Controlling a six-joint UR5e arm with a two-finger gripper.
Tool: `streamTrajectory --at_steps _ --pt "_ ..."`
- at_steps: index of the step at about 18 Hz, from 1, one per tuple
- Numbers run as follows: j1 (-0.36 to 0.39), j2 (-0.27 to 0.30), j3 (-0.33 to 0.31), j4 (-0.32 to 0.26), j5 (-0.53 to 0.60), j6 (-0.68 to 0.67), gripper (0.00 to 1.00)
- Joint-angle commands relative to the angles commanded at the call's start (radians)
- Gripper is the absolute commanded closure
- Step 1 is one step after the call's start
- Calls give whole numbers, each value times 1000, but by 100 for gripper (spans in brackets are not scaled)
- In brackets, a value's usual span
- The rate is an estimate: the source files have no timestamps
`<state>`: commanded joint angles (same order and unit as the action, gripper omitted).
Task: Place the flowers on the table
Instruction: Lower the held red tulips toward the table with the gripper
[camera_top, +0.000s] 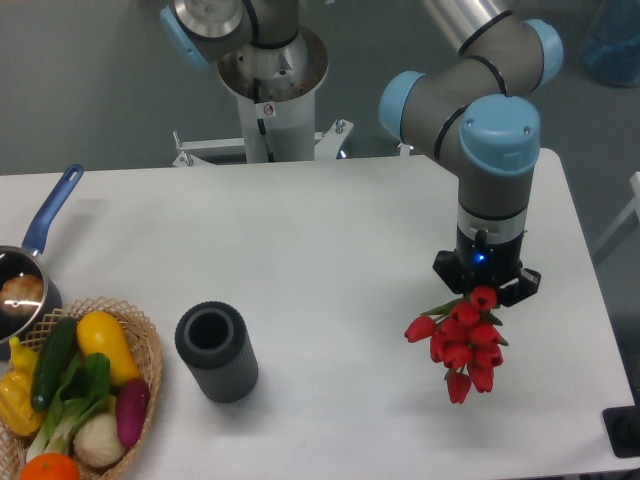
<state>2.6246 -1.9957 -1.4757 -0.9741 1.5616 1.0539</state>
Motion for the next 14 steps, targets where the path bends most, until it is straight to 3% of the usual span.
streamTrajectory --at_steps 10,14 --pt "-43 -54 -35 8 52 -87 88" --pt "-49 -72 -54 11 63 -91 79"
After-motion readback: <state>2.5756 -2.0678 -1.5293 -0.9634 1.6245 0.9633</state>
